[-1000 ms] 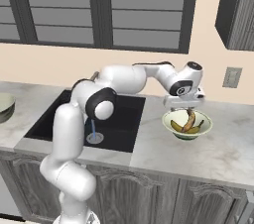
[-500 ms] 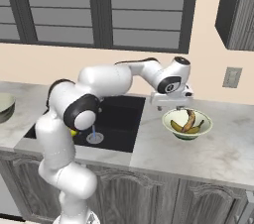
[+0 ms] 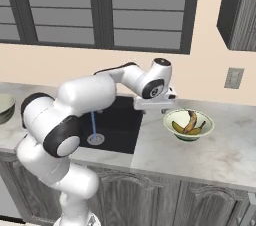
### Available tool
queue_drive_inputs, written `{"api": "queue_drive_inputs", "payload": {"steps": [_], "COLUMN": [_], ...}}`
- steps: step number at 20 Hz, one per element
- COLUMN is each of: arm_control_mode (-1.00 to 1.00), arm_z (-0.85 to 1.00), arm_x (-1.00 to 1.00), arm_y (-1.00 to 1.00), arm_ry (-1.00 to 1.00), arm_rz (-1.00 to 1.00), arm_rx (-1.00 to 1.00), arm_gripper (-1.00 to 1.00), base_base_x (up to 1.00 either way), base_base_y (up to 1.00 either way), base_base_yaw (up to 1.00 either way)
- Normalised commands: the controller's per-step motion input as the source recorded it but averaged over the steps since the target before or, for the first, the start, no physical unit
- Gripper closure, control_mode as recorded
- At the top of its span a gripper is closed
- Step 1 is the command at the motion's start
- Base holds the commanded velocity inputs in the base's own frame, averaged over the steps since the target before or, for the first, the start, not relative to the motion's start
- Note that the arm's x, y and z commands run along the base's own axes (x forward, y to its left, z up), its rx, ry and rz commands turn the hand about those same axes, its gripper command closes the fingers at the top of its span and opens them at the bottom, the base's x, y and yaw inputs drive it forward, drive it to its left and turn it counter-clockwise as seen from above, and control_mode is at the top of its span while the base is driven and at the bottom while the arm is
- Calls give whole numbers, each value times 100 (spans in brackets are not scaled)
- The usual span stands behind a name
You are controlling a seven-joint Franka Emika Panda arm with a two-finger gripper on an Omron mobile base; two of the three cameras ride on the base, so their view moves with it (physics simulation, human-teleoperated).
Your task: Pick the bananas from the sink and place them in one bowl. Place the lemon in the other bowl. Then turn off the sink faucet.
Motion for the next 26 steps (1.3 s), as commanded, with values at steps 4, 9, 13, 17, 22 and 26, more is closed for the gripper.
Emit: {"api": "queue_drive_inputs", "payload": {"steps": [4, 9, 13, 17, 22, 26], "arm_control_mode": [-100, -100, -100, -100, -100, -100], "arm_z": [0, 0, 0, 3, 7, 3], "arm_x": [-38, -37, -34, -29, -20, -16], "arm_y": [57, 60, 62, 65, 63, 61], "arm_ry": [0, 0, 0, 0, 0, 0], "arm_rz": [0, 0, 0, 0, 0, 0], "arm_rx": [-3, -3, -3, -2, 0, 0], "arm_gripper": [-100, -100, -100, -100, -100, -100], "base_base_x": [0, 0, 0, 0, 0, 0], "base_base_y": [0, 0, 0, 0, 0, 0], "base_base_yaw": [0, 0, 0, 0, 0, 0]}}
